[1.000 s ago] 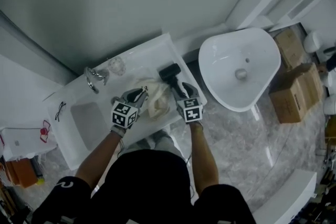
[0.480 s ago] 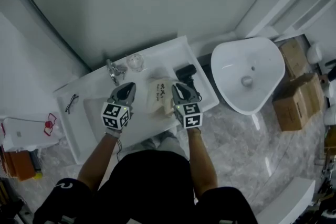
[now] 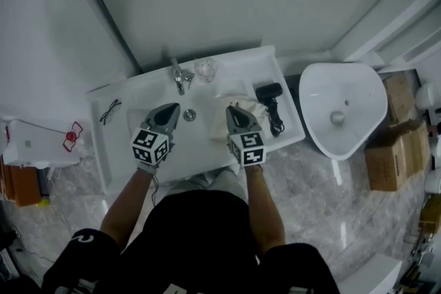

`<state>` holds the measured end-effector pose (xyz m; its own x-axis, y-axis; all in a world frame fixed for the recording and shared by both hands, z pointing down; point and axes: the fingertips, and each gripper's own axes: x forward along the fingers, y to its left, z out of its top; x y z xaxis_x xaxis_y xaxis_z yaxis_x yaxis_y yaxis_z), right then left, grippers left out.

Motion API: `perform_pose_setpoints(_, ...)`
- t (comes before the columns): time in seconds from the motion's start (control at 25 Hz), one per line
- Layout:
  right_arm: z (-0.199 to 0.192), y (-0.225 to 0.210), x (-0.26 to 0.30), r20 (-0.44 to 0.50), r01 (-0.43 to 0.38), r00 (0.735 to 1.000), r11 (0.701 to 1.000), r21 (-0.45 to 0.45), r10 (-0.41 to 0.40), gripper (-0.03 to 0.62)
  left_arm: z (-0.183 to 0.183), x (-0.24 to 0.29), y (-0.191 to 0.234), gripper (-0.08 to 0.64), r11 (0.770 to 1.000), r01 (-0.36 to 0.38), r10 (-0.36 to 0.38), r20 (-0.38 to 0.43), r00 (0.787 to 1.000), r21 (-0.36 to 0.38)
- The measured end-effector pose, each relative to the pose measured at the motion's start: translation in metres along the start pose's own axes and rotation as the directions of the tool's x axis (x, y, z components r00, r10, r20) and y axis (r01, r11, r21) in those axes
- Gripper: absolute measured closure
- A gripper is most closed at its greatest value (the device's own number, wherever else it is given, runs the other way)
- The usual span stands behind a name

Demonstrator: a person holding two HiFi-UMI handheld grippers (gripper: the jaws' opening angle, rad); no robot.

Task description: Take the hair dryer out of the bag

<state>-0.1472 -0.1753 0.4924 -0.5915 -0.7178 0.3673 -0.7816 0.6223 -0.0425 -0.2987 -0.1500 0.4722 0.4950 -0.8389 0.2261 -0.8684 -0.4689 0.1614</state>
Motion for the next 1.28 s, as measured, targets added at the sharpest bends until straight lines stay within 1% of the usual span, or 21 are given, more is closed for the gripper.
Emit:
perform_pose_setpoints(0.16, 0.002, 0.016, 0.01, -0.003, -0.026, 1.0, 0.999, -0.023, 0.026, 0.597, -0.002, -0.015, 0.012, 0.561, 1.0, -0.03, 0.03, 0.011, 0.999, -0.002)
perform_pose_setpoints(0.36, 0.006, 0.027, 0.019, 0.003, -0.044, 0.999, 0.998, -0.034, 0.044, 0.597, -0.004, -0.024, 0.022, 0.561, 0.998, -0.056, 0.056, 0.019, 0.998, -0.007)
perform_pose_setpoints(0.8, 0.006, 0.035, 0.028, 0.001, -0.059, 0.998, 0.997, -0.045, 0.059, 0.597, -0.005, -0.024, 0.031, 0.561, 0.998, -0.057, 0.057, 0.015, 0.998, 0.014)
perform_pose_setpoints(1.28, 0.005, 0.034, 0.031, -0.006, -0.035, 0.999, 0.998, -0.051, 0.035, 0.597, -0.007, -0.025, 0.037, 0.561, 0.998, -0.058, 0.058, 0.015, 0.998, 0.013)
